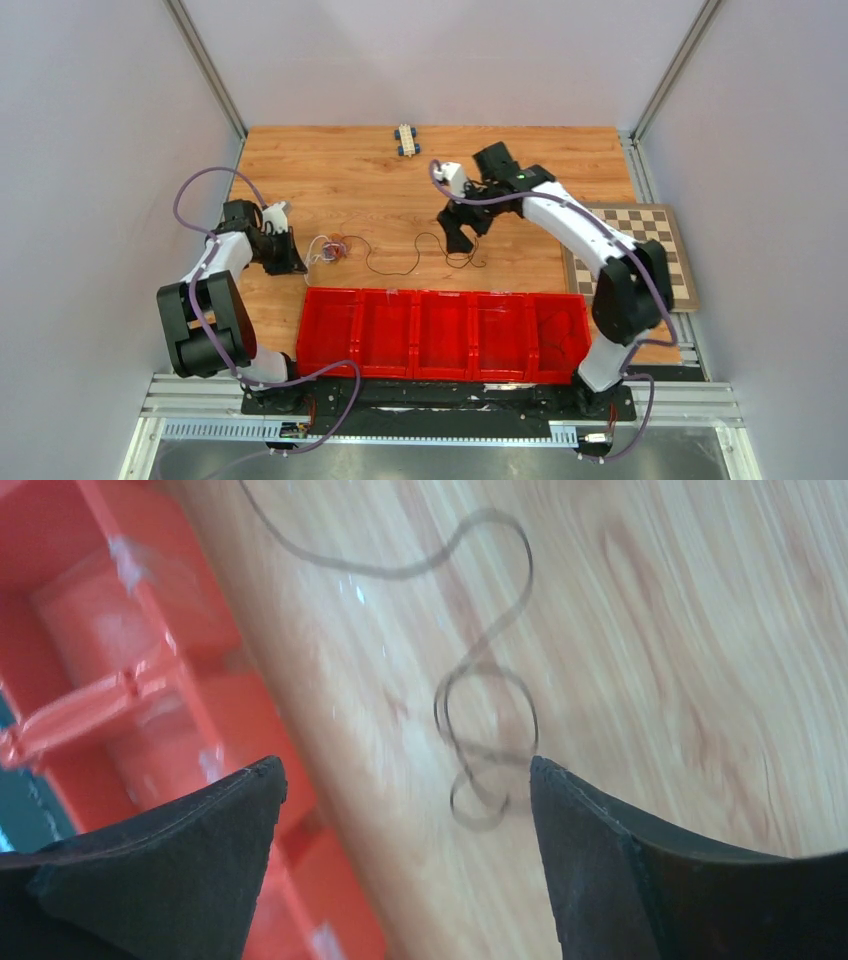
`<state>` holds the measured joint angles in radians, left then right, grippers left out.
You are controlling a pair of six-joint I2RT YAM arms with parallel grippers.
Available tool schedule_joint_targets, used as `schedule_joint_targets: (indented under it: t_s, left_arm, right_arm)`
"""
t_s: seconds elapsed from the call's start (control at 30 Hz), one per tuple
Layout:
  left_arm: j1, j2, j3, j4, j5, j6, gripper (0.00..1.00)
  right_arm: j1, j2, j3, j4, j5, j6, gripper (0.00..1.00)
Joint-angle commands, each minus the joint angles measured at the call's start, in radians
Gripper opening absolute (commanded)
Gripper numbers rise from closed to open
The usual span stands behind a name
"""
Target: Untangle the cables
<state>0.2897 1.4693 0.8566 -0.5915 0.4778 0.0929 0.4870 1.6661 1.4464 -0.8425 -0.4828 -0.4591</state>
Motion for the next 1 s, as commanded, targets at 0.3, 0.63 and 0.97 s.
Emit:
schedule_joint_targets:
  t_s: [0.3,0.63,0.97]
  left_arm:
    - [-0.029,0.034,0.024,-0.025,0.011,0.003,0.0]
    - [-0.03,0.068,0.033,-0.027,0.008,-0.001,0.0]
    - [-0.03,0.087,0.058,-0.028,0.01,0.0,0.0]
  right_arm:
    - [0.22,0.531,0.458,0.253,-0.059,0.262,0.87]
    - [0.303,0.732,0.616,0.38,-0.018,0.287,0.67]
    - [0.323,0.798,0.63,0.427,0.075,0.295,0.4]
